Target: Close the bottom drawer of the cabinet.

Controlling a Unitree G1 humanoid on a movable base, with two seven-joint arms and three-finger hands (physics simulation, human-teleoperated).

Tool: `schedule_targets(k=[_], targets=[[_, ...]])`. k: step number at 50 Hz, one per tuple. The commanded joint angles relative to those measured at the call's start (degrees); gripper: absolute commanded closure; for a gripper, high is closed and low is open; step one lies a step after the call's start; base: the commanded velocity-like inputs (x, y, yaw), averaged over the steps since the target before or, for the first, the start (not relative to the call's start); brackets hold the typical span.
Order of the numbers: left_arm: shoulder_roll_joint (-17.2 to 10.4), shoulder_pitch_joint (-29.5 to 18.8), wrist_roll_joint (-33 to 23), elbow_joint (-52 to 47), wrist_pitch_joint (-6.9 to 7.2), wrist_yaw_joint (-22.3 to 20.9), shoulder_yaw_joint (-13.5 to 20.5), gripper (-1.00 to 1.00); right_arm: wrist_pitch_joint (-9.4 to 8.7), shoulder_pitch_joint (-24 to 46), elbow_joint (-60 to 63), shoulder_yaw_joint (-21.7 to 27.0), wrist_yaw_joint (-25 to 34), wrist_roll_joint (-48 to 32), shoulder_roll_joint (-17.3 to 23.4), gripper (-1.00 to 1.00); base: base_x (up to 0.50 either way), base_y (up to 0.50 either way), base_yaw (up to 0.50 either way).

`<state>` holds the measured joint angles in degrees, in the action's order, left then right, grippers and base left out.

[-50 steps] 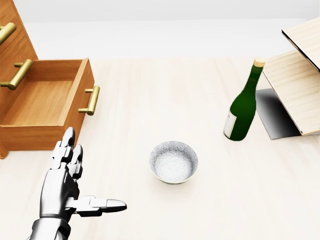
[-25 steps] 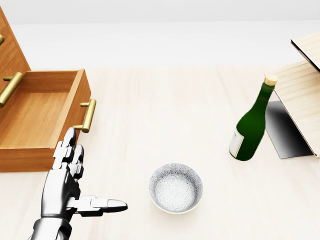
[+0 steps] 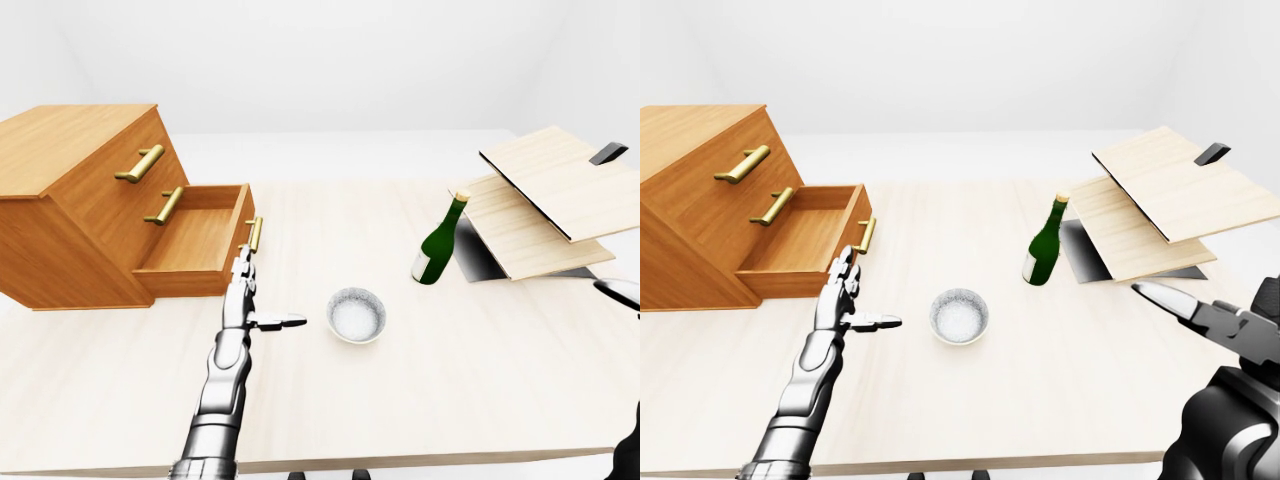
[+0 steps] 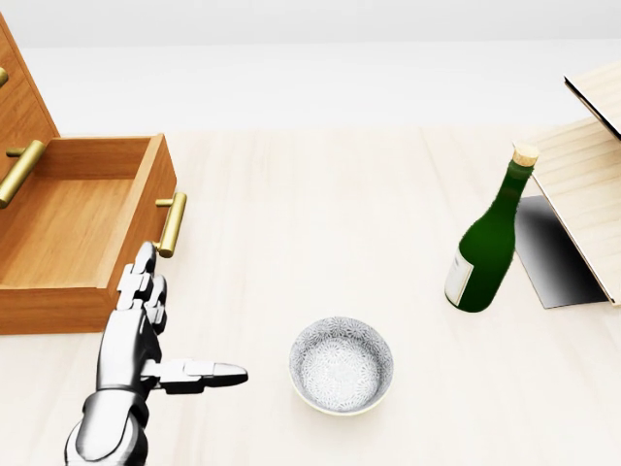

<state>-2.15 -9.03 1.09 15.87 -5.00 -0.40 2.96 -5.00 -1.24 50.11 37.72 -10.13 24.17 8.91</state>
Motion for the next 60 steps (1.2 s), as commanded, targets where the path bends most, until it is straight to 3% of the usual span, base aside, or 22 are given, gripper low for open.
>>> schedule_targets(k=[1, 5, 6, 8, 15, 22, 32, 45, 60], targets=[[-2.27, -13.61, 0.76, 19.18, 0.0, 1.56, 1.7, -1.0, 0.0, -0.19, 0.99, -0.23, -0.05, 0.41, -0.26, -1.0, 0.0, 0.0, 0.0], [-3.59, -21.49, 0.83, 29.88, 0.0, 1.81, 2.06, -1.0, 0.0, -0.45, 1.78, 0.1, -0.03, 1.37, -0.39, -1.0, 0.0, 0.0, 0.0], [-4.45, -26.39, 0.16, 38.82, 0.0, 3.53, 2.78, -1.0, 0.0, -0.51, 2.16, 0.07, -0.07, 1.44, -0.4, -1.0, 0.0, 0.0, 0.0], [-5.25, -31.4, 0.31, 48.0, 0.0, 2.86, 3.07, -1.0, 0.0, -0.46, 2.76, 0.52, -0.17, 2.18, -0.29, -1.0, 0.0, 0.0, 0.0], [-7.11, -38.43, -0.03, 55.41, 0.0, 1.34, 4.03, -1.0, 0.0, -0.45, 1.91, -0.16, -0.02, 1.66, -0.51, -1.0, 0.0, 0.0, 0.0], [-7.2, -40.04, -0.69, 57.51, 0.0, 1.01, 4.73, -1.0, 0.0, -0.43, 2.33, -0.07, -0.13, 1.79, -0.39, -1.0, 0.0, 0.0, 0.0], [-7.4, -41.18, 2.92, 59.68, 0.0, -2.62, 7.7, -1.0, 0.0, -0.41, 1.54, -0.48, 0.17, 1.25, -0.6, -1.0, 0.01, 0.0, 0.0], [-7.68, -39.82, 2.11, 61.03, 0.0, -1.81, 9.48, -1.0, 0.0, -0.39, 1.09, -0.67, 0.32, 0.94, -0.6, -1.0, 0.01, 0.0, 0.0], [-12.68, -41.4, 3.37, 61.65, 0.0, 2.32, 13.1, -1.0, 0.0, -0.03, 1.26, -0.84, 0.04, 0.9, -0.3, -1.0, 0.0, 0.0, 0.0]])
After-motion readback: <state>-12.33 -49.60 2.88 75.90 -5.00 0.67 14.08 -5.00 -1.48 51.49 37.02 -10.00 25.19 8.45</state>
